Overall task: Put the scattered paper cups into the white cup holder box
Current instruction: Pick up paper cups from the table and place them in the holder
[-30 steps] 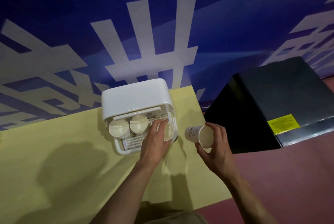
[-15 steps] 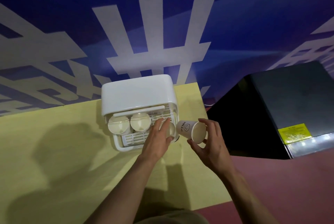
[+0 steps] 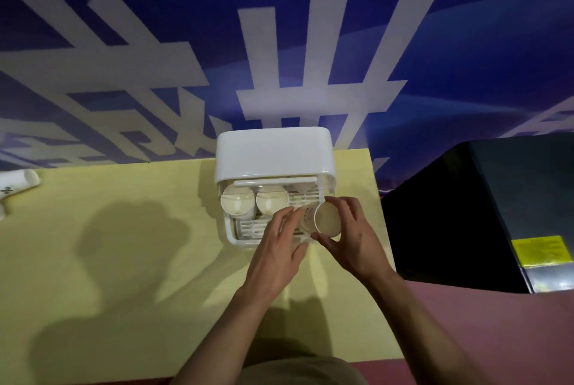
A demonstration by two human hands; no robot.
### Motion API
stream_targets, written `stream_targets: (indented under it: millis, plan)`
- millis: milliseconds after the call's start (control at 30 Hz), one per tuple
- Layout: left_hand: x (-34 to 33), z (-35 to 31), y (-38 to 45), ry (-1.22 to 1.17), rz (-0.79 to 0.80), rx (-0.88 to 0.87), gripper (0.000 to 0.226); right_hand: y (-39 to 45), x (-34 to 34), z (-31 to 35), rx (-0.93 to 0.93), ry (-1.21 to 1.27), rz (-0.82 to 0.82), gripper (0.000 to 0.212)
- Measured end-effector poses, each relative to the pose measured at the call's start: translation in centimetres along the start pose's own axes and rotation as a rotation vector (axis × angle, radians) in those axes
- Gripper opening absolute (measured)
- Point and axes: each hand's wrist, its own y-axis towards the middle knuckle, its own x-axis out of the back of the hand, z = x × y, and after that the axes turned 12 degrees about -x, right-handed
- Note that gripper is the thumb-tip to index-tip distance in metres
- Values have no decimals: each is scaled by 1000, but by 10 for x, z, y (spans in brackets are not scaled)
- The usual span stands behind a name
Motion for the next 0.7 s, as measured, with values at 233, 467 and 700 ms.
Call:
stream_targets:
  millis: [233, 467, 700]
  plan:
    - [15, 13, -39, -2, -13, 38, 61, 16, -37, 1, -138, -277, 34, 77]
    - [40, 28, -73, 0, -36, 90, 58, 19, -49, 8, -191, -292, 72, 84]
    - [77, 58, -94, -50, -94, 129, 58, -11, -49, 54, -58, -230, -88, 76]
